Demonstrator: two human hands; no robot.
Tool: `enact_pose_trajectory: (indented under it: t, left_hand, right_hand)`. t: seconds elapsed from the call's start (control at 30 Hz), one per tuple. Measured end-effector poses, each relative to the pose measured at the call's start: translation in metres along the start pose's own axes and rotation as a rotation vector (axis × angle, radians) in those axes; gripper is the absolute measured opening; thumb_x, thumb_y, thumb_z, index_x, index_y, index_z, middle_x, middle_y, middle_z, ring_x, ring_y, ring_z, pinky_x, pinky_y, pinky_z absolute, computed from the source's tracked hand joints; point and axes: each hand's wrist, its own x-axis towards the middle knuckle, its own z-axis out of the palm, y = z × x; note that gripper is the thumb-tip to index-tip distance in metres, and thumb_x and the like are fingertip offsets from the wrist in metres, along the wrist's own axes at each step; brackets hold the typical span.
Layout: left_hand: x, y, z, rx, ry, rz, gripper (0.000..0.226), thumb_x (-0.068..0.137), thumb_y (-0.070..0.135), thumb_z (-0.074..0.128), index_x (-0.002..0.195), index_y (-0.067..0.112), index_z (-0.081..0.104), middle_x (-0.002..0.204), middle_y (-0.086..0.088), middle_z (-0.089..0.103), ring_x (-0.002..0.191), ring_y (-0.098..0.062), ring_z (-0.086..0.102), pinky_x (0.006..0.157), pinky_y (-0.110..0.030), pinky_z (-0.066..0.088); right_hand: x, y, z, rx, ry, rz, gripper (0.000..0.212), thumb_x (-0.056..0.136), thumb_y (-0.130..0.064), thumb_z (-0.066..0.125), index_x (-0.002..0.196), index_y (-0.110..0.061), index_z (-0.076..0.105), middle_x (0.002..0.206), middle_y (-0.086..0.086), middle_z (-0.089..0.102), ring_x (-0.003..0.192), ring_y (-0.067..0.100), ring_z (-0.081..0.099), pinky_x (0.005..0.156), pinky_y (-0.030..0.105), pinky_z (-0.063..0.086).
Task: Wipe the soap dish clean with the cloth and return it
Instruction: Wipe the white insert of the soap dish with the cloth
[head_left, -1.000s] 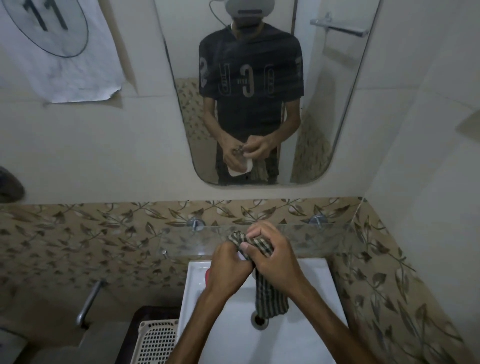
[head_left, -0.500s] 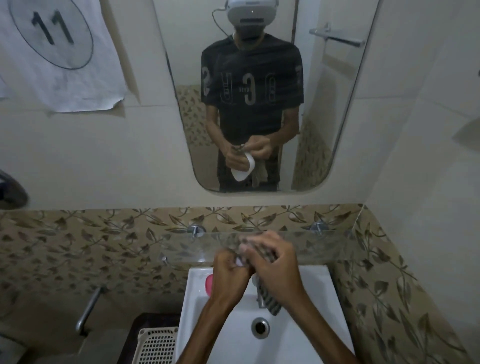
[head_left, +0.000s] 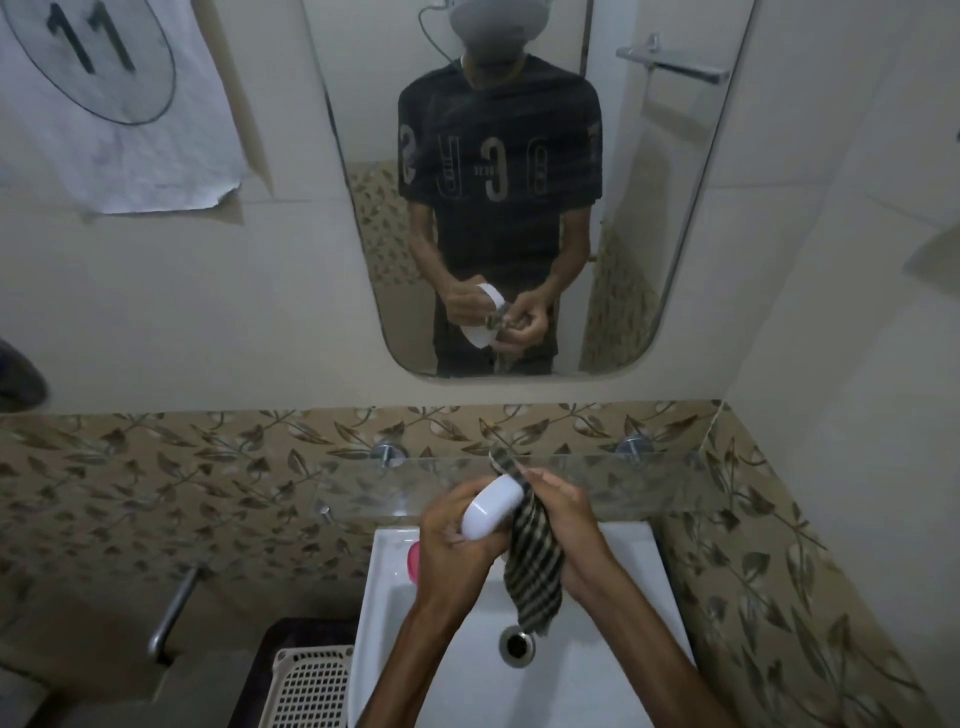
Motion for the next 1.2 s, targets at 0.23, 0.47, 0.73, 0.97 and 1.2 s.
enact_pose_trajectory:
  t: [0.23,0.47,0.73,0.97,1.2]
  left_hand:
    - [0.003,-0.002,-0.002,0.042,-0.062,-0.038,0.029,0.069,0.011,0.076,0.096,0.022,0.074,0.096,0.005,0.075,0.087,-0.013,0.072,0.073,-0.023,0.058]
    - [0.027,0.01,-0.016,0.522,-0.419,-0.322,0.035,0.064,0.043,0.076,0.086,0.016,0.074,0.079,-0.003,0.076,0.072,-0.017,0.072,0.068,-0.046,0.061]
    - [0.002,-0.003,0.006,0.234,-0.261,-0.288,0.005,0.086,0.01,0.07,0.082,0.013,0.073,0.077,0.006,0.076,0.073,-0.015,0.072,0.063,-0.038,0.057]
    - [-0.01,-0.002,0.007,0.119,-0.174,-0.312,0.015,0.085,0.01,0.067,0.086,0.019,0.078,0.083,0.002,0.08,0.079,-0.015,0.076,0.069,-0.037,0.063]
    - [-0.013,0.002,0.008,0.064,-0.14,-0.35,0.024,0.08,-0.002,0.065,0.081,0.018,0.078,0.076,-0.004,0.078,0.07,-0.004,0.07,0.062,-0.02,0.053]
  right_hand:
    - [0.002,0.006,-0.008,0.112,-0.138,0.035,0.019,0.095,-0.021,0.065,0.101,-0.005,0.073,0.094,0.018,0.074,0.085,0.028,0.07,0.077,0.04,0.058]
    - [-0.007,-0.014,-0.018,-0.479,-0.164,-0.554,0.005,0.091,-0.025,0.075,0.087,-0.027,0.073,0.089,-0.002,0.075,0.084,0.013,0.07,0.072,0.022,0.057]
    - [-0.008,0.0,-0.025,-0.717,0.047,-0.779,0.011,0.089,-0.027,0.078,0.098,-0.023,0.078,0.104,-0.009,0.069,0.098,0.003,0.067,0.089,0.024,0.057]
    - [-0.017,0.013,-0.026,-0.706,0.027,-0.794,0.01,0.087,-0.037,0.076,0.095,-0.031,0.077,0.092,-0.012,0.068,0.088,0.008,0.068,0.08,0.023,0.056]
    - [-0.025,0.018,-0.021,-0.65,-0.037,-0.792,0.008,0.087,-0.033,0.077,0.094,-0.034,0.078,0.089,-0.01,0.066,0.084,0.011,0.068,0.073,0.024,0.057]
